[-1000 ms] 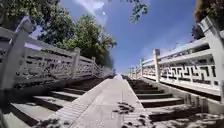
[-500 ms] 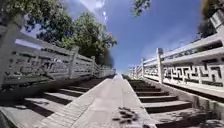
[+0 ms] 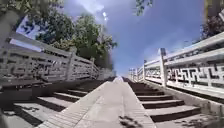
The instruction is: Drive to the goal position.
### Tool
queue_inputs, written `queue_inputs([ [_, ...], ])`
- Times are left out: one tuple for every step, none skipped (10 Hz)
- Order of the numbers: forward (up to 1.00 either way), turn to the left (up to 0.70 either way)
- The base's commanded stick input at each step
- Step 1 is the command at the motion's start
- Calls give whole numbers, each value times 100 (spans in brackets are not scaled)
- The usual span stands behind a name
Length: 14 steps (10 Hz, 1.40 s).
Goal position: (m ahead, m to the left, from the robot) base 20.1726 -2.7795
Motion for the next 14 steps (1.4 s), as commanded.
queue_inputs([
  [45,0],
  [45,0],
  [45,0],
  [45,0],
  [45,0],
  [45,0],
  [45,0],
  [45,0],
  [45,0],
  [45,0],
  [45,0],
  [45,0],
  [45,-5],
  [45,-17],
])
